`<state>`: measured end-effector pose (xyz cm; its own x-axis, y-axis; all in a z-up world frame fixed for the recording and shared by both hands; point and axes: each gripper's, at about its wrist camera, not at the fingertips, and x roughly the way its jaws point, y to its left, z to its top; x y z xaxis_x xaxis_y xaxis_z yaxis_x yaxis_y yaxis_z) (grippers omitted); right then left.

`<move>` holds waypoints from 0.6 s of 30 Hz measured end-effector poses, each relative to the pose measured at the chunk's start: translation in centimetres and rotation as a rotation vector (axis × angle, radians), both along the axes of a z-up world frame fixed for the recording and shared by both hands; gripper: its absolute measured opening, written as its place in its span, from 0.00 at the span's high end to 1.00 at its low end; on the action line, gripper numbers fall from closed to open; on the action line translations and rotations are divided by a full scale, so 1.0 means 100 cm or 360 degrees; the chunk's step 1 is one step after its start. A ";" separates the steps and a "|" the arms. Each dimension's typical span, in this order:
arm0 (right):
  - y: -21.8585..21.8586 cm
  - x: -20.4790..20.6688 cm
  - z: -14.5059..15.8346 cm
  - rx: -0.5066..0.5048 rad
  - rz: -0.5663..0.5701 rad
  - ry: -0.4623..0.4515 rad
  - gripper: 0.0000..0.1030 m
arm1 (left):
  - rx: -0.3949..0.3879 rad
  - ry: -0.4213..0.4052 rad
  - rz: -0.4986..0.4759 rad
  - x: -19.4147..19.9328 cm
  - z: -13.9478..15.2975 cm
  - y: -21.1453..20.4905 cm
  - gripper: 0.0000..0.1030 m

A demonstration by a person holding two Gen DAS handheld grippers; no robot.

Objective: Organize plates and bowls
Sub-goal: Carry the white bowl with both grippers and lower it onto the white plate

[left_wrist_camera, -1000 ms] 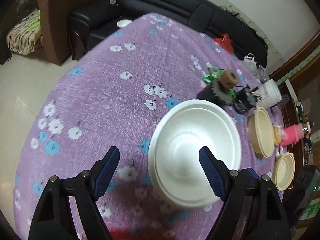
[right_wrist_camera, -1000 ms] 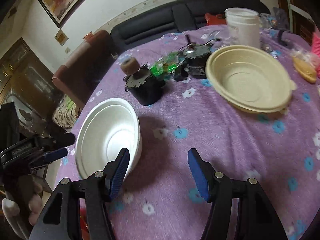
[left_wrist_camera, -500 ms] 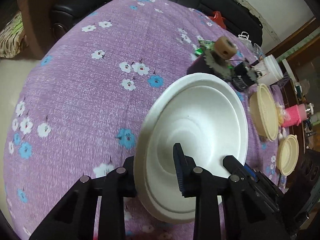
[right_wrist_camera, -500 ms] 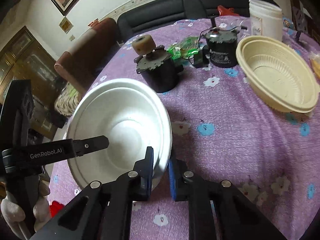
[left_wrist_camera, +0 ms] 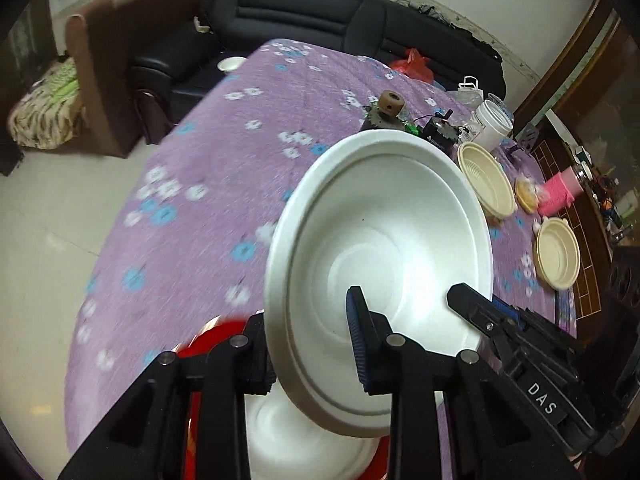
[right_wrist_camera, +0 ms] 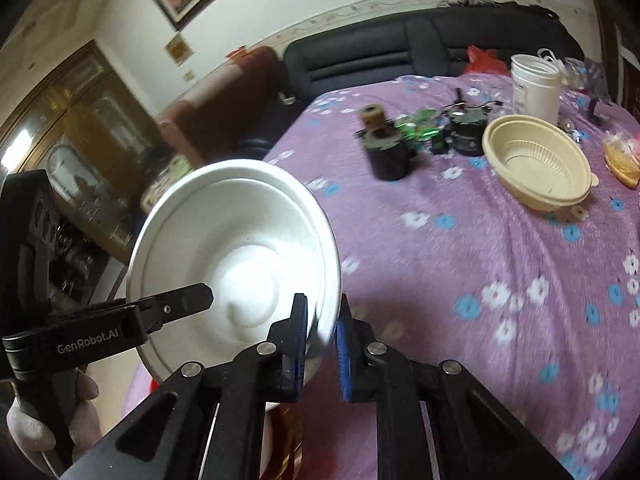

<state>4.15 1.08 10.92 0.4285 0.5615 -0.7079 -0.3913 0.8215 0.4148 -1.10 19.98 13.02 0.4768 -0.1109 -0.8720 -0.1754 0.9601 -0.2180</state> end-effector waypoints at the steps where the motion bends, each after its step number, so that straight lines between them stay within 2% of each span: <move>1: 0.003 -0.009 0.001 -0.0004 0.0025 -0.0003 0.86 | 0.0014 -0.0001 0.0009 -0.012 0.000 0.003 0.73; 5: 0.019 -0.046 0.000 -0.0038 0.0126 -0.0005 0.85 | 0.0056 0.0026 0.0053 -0.054 -0.007 0.009 0.73; 10: 0.034 -0.071 -0.013 -0.0079 0.0188 0.0031 0.85 | 0.0086 0.0059 0.0081 -0.089 -0.020 0.014 0.71; 18: 0.042 -0.086 -0.037 -0.0135 0.0188 0.0076 0.85 | 0.0215 0.0073 0.0097 -0.102 -0.039 0.010 0.68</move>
<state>-4.43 5.30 7.18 0.3276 0.5433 -0.7730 -0.4688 0.8038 0.3663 -11.27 20.97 9.17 0.4385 0.0366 -0.8980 -0.2409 0.9674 -0.0782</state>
